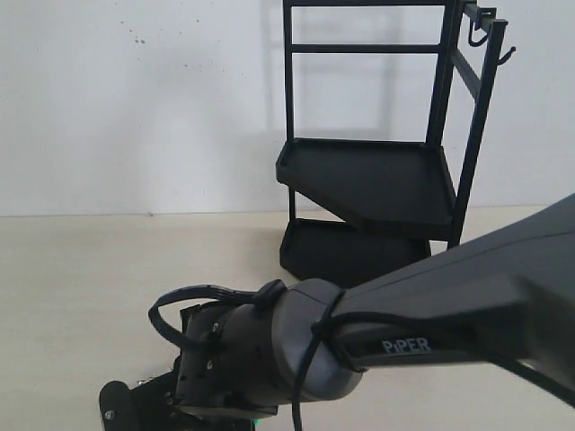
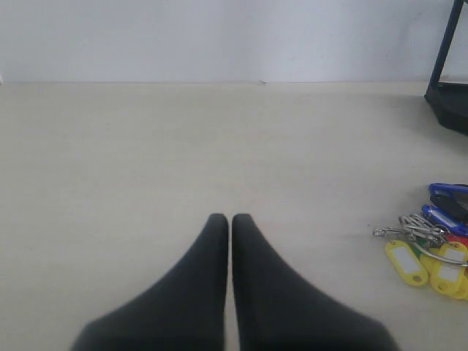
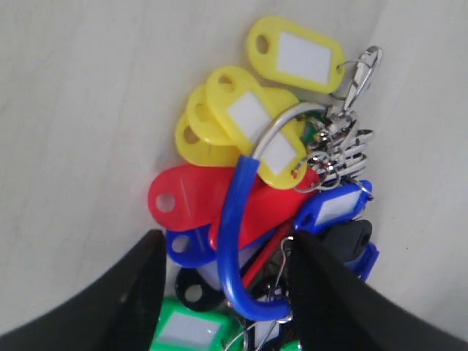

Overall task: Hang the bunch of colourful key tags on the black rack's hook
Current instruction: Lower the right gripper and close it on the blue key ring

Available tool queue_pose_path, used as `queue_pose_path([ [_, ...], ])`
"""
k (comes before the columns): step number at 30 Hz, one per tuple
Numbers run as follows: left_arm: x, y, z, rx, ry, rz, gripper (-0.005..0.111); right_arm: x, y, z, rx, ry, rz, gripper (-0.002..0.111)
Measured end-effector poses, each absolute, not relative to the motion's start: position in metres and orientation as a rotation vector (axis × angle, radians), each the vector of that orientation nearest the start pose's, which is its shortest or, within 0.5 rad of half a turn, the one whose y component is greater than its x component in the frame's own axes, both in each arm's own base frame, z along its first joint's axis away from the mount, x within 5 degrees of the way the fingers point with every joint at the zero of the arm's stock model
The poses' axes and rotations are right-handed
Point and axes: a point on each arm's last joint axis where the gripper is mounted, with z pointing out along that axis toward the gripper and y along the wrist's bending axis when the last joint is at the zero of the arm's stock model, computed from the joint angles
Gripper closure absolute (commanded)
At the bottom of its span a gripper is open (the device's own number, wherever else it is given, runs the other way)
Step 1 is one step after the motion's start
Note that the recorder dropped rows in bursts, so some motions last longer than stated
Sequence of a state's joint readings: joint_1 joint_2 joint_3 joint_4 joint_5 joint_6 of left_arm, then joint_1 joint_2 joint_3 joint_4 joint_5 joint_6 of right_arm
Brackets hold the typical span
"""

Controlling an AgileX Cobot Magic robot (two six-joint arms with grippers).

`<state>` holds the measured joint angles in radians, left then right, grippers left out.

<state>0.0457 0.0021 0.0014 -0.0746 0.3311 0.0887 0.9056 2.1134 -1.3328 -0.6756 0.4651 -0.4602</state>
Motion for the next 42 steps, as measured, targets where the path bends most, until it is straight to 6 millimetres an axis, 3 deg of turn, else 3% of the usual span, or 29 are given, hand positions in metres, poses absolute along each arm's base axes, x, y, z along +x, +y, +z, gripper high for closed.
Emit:
queue_pose_path([
  [3, 0.0540, 0.0003, 0.1828, -0.008, 1.817, 0.023, 0.102, 0.2846, 0.3213, 0.1208, -2.163, 1.510, -0.438, 0.060],
  [9, 0.0540, 0.0003, 0.1828, -0.008, 1.817, 0.023, 0.102, 0.2857, 0.3214, 0.1161, -2.173, 1.499, -0.455, 0.077],
  [33, 0.0540, 0.0003, 0.1828, -0.008, 1.817, 0.023, 0.102, 0.2878, 0.3169, 0.1186, -2.134, 1.566, -0.509, 0.078],
  [36, 0.0540, 0.0003, 0.1828, -0.008, 1.817, 0.023, 0.102, 0.2879, 0.3171, 0.1213, -2.127, 1.562, -0.507, 0.084],
  [40, 0.0540, 0.0003, 0.1828, -0.008, 1.817, 0.023, 0.102, 0.2879, 0.3173, 0.1224, -2.122, 1.562, -0.504, 0.104],
  [42, 0.0540, 0.0003, 0.1828, -0.008, 1.817, 0.023, 0.102, 0.2880, 0.3177, 0.1233, -2.120, 1.555, -0.502, 0.103],
])
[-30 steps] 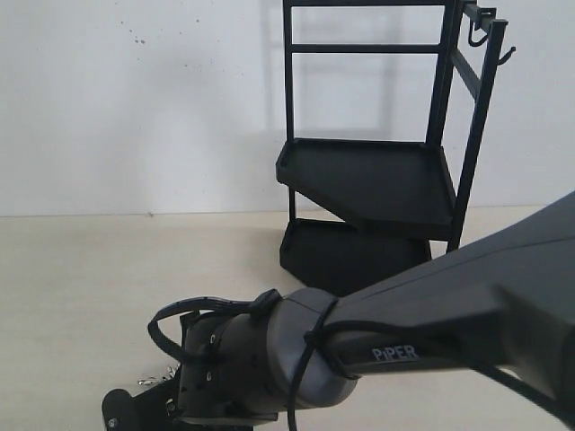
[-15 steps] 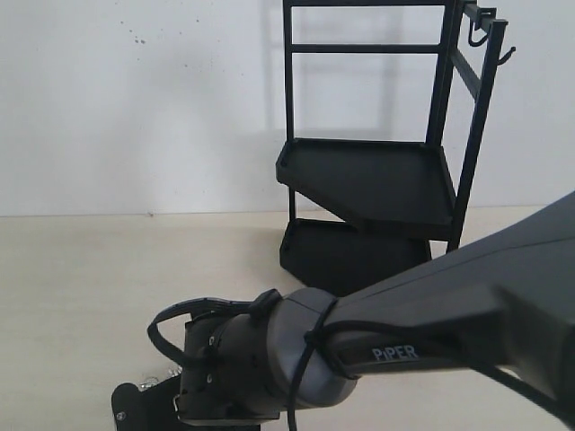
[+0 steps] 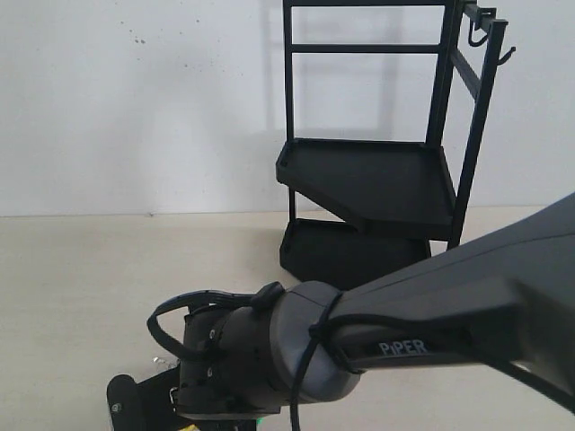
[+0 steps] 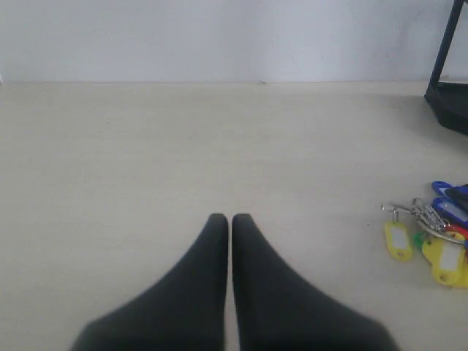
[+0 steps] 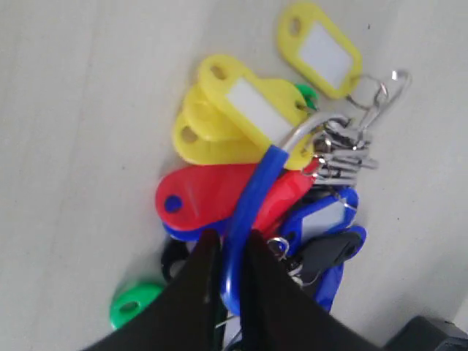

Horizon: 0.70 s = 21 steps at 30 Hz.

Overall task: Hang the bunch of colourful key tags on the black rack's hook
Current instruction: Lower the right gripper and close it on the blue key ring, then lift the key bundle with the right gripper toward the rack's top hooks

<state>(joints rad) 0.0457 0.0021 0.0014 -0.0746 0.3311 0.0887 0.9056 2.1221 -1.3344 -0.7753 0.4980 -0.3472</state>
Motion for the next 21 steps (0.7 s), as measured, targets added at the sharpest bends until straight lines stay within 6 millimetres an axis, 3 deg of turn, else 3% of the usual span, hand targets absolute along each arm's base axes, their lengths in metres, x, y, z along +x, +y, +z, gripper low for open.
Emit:
queue_pose_path([
  [4, 0.054, 0.000, 0.183, -0.008, 1.817, 0.023, 0.102, 0.288, 0.319, 0.124, -2.114, 1.547, -0.493, 0.095],
  [5, 0.054, 0.000, 0.183, -0.008, 1.817, 0.023, 0.102, 0.288, 0.319, 0.124, -2.112, 1.542, -0.488, 0.096],
  [7, 0.054, 0.000, 0.183, -0.008, 1.817, 0.023, 0.102, 0.288, 0.319, 0.124, -2.112, 1.541, -0.486, 0.108],
  [13, 0.054, 0.000, 0.183, -0.008, 1.817, 0.023, 0.102, 0.288, 0.319, 0.125, -2.102, 1.551, -0.482, 0.108],
  [17, 0.054, 0.000, 0.183, -0.008, 1.817, 0.023, 0.102, 0.291, 0.324, 0.137, -1.897, 1.713, -0.407, 0.108],
  [21, 0.054, 0.000, 0.183, -0.008, 1.817, 0.023, 0.102, 0.295, 0.329, 0.164, -1.540, 1.910, -0.247, 0.108],
])
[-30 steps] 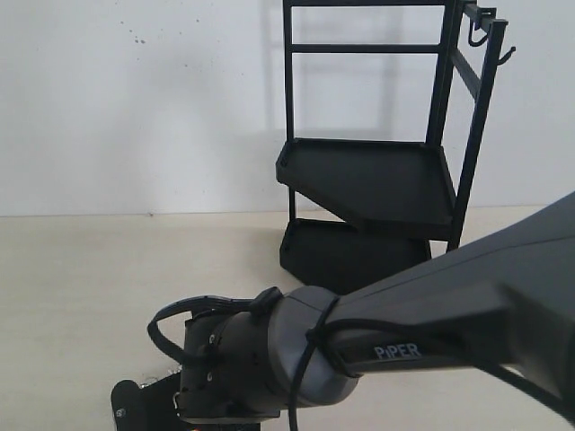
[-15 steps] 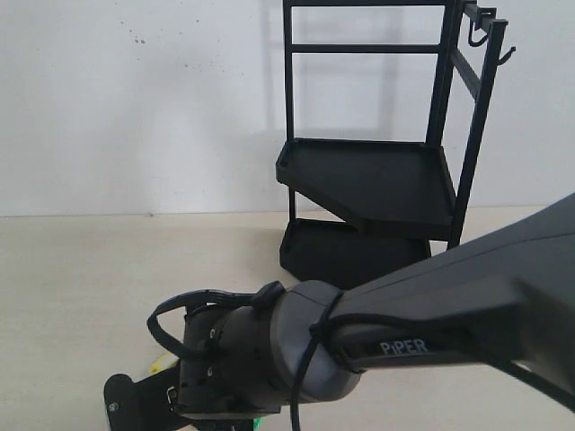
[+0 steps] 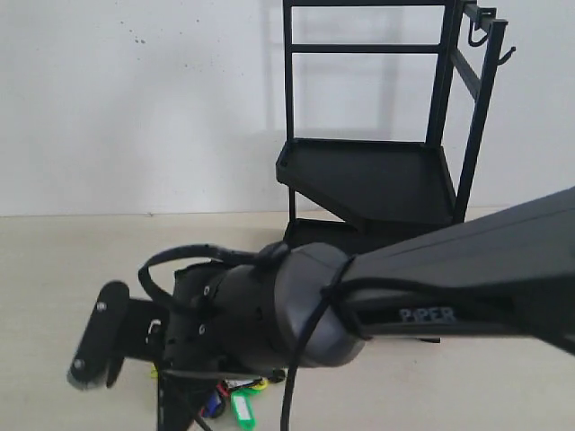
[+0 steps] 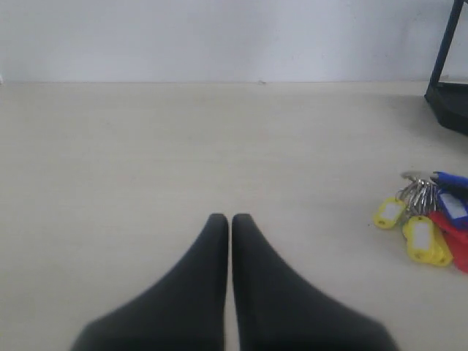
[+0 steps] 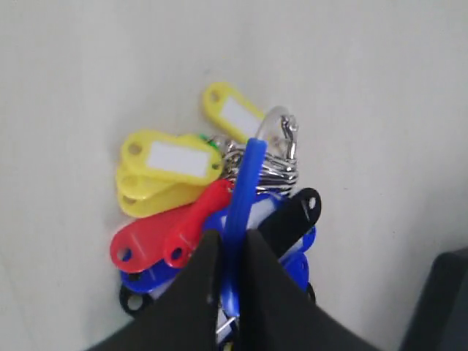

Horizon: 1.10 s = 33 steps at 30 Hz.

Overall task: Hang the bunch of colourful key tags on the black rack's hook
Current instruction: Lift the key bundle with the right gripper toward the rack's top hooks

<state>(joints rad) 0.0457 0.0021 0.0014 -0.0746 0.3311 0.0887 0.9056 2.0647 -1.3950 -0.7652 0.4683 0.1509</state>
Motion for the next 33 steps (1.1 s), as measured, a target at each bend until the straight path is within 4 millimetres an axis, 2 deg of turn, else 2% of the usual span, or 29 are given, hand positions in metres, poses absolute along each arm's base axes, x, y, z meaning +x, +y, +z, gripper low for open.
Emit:
queue_pose_path([
  [6, 0.054, 0.000, 0.183, -0.008, 1.817, 0.023, 0.102, 0.298, 0.325, 0.211, -1.023, 2.081, 0.096, 0.108],
  [12, 0.054, 0.000, 0.183, -0.008, 1.817, 0.023, 0.102, 0.315, 0.295, 0.249, -0.609, 2.193, 0.315, 0.108],
  [15, 0.054, 0.000, 0.183, -0.008, 1.817, 0.023, 0.102, 0.317, 0.282, 0.267, -0.501, 2.203, 0.368, 0.108],
  [24, 0.054, 0.000, 0.183, -0.008, 1.817, 0.023, 0.102, 0.295, 0.255, 0.326, -0.503, 2.135, 0.347, 0.108],
  [33, 0.054, 0.000, 0.183, -0.008, 1.817, 0.023, 0.102, 0.254, 0.212, 0.396, -0.513, 2.013, 0.322, 0.108],
])
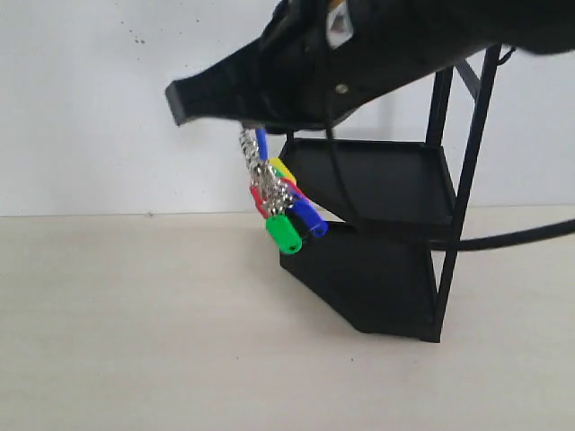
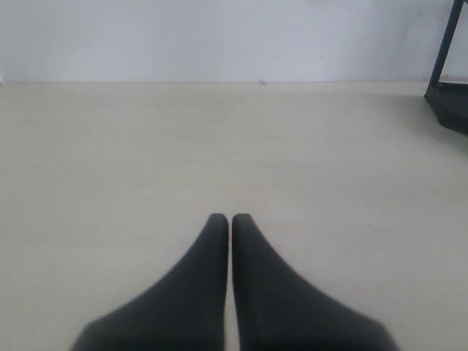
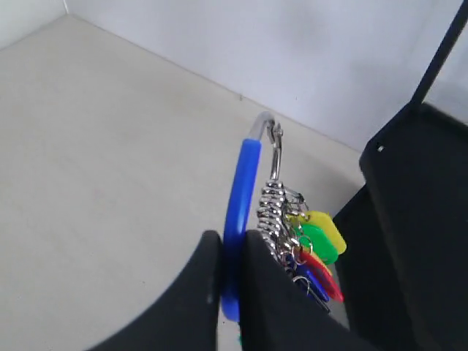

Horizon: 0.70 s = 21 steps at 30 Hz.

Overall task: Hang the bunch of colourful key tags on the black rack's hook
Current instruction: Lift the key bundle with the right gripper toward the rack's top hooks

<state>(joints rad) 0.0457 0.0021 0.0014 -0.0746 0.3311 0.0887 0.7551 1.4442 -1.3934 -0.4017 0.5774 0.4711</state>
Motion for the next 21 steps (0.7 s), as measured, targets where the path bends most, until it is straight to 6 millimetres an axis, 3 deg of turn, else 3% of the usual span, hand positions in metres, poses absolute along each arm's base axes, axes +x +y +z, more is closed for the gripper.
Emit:
queue_pose_path([
  [4, 0.054, 0.000, 0.183, -0.008, 1.817, 0.023, 0.102, 0.230, 0.186, 0.412, -0.544, 1.991, 0.252, 0.108],
  [9, 0.054, 0.000, 0.183, -0.008, 1.817, 0.023, 0.102, 0.203, 0.145, 0.416, -0.368, 1.978, 0.238, 0.108],
  [13, 0.054, 0.000, 0.183, -0.008, 1.817, 0.023, 0.102, 0.179, 0.132, 0.409, -0.461, 1.970, 0.263, 0.108],
  [18, 0.054, 0.000, 0.183, -0.008, 1.817, 0.023, 0.102, 0.165, 0.111, 0.409, -0.289, 1.968, 0.294, 0.108],
  [21, 0.054, 0.000, 0.183, -0.008, 1.817, 0.023, 0.102, 0.152, 0.111, 0.413, -0.393, 1.919, 0.340, 0.108],
])
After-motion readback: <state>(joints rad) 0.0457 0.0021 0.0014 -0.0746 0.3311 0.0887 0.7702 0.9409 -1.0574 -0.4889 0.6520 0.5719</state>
